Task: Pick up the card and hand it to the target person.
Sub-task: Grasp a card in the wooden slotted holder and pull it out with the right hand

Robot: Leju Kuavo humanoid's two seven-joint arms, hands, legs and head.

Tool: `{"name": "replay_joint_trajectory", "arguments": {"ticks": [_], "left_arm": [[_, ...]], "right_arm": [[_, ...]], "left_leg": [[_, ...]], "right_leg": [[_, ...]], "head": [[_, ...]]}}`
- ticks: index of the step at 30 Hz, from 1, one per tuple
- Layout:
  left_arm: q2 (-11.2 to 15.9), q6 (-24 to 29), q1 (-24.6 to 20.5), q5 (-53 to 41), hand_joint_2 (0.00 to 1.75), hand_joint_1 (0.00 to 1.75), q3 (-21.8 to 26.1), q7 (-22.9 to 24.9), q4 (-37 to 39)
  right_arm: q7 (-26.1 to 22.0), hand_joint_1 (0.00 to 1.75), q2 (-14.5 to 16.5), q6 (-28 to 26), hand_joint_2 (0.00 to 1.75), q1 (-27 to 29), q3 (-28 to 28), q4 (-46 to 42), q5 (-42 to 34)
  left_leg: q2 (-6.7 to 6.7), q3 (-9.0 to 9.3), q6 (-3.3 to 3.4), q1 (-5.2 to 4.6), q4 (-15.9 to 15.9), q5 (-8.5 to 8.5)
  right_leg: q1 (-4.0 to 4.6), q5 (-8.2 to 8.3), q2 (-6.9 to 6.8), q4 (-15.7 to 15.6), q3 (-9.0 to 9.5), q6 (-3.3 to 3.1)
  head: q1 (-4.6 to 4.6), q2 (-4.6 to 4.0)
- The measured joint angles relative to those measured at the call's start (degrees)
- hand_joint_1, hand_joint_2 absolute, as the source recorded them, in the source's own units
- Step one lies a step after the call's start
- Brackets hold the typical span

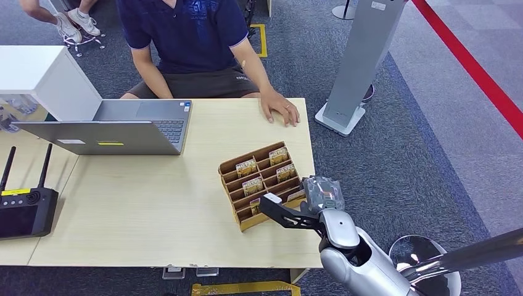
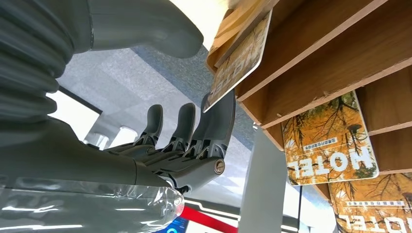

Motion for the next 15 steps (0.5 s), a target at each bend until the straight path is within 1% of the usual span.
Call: {"name": "replay_joint_trajectory", "arguments": {"ticks": [9, 14, 15], "left_arm": [[-0.1, 0.0, 0.0, 0.1, 0.00, 0.00, 0.0, 0.0, 0.0], [-0.1, 0.0, 0.0, 0.2, 0.00, 0.00, 0.0, 0.0, 0.0], [-0.1, 0.0, 0.0, 0.2, 0.00, 0.00, 0.0, 0.0, 0.0]], "right_arm": [[-0.1, 0.95, 0.0, 0.0, 1.75, 0.0, -0.3, 0.0, 0.0], [-0.1, 1.07, 0.0, -0.1, 1.75, 0.0, -0.3, 0.0, 0.0], [-0.1, 1.14, 0.0, -0.1, 1.75, 0.0, -0.3, 0.0, 0.0]], "left_leg": [[0.00, 0.00, 0.00, 0.00, 0.0, 0.00], [0.00, 0.00, 0.00, 0.00, 0.0, 0.00], [0.00, 0.00, 0.00, 0.00, 0.0, 0.00]], "right_leg": [[0.00, 0.00, 0.00, 0.0, 0.00, 0.00], [0.00, 0.00, 0.00, 0.0, 0.00, 0.00], [0.00, 0.00, 0.00, 0.0, 0.00, 0.00]], "head": [[0.00, 0.00], [0.00, 0.00], [0.00, 0.00]]}}
